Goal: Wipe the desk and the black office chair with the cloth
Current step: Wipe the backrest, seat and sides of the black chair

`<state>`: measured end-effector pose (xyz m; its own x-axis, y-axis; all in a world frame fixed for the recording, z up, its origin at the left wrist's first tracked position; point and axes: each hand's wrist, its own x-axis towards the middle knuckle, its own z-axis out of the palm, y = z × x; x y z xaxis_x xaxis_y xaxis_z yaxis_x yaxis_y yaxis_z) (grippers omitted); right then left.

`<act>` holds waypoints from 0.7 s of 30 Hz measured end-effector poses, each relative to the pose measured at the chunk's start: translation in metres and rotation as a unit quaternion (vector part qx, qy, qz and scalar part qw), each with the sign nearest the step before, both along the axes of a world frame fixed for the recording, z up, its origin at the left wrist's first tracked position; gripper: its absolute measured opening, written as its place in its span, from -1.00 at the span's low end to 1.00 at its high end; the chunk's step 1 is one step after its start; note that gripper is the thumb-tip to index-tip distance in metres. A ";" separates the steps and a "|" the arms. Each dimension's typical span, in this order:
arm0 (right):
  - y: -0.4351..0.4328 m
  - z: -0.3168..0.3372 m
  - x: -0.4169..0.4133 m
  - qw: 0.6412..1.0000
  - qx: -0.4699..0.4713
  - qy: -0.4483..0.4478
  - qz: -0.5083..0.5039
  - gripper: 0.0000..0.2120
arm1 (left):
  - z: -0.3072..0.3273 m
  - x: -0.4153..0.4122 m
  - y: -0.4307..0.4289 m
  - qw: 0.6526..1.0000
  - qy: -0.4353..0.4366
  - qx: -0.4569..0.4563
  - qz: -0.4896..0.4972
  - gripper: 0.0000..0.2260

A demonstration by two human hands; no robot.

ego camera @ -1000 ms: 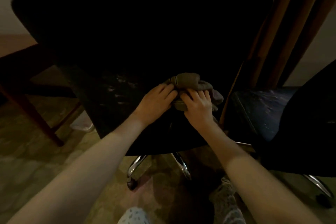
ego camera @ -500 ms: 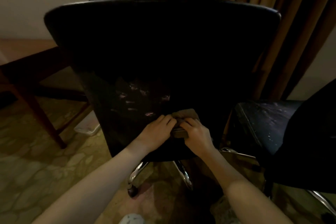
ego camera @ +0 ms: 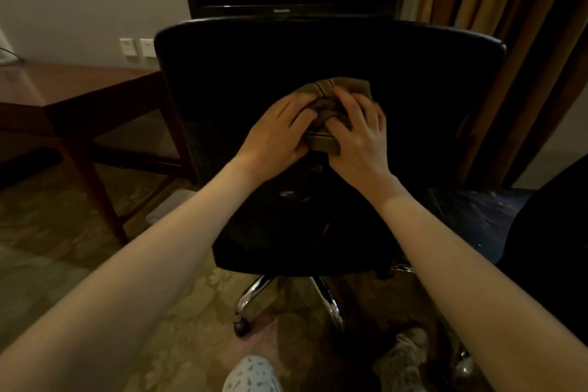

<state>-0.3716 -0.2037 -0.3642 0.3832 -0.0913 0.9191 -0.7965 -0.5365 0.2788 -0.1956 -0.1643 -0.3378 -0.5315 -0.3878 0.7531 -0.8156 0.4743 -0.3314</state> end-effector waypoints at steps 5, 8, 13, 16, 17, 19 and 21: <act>-0.012 -0.036 0.012 0.997 0.020 0.079 0.002 -0.62 | -0.041 0.016 -0.010 0.995 0.038 0.092 -0.007 -0.50; -0.015 -0.064 0.014 0.994 0.051 0.096 0.013 -0.64 | -0.070 0.023 -0.017 0.994 0.041 0.099 -0.036 -0.74; -0.018 -0.120 0.013 0.982 0.123 0.141 0.030 -0.68 | -0.124 0.032 -0.026 0.990 -0.001 0.133 -0.036 -0.78; -0.018 -0.149 0.017 0.968 0.189 0.162 0.033 -0.62 | -0.155 0.033 -0.026 0.980 -0.003 0.201 -0.001 -0.73; -0.016 -0.157 0.018 0.959 0.224 0.173 0.029 -0.57 | -0.164 0.032 -0.025 0.972 -0.014 0.233 0.020 -0.72; -0.009 -0.168 0.023 0.935 0.301 0.187 0.026 -0.49 | -0.179 0.027 -0.021 0.938 -0.035 0.337 0.077 -0.70; -0.002 -0.174 0.026 0.898 0.391 0.197 0.028 -0.51 | -0.188 0.022 -0.016 0.895 -0.043 0.427 0.122 -0.66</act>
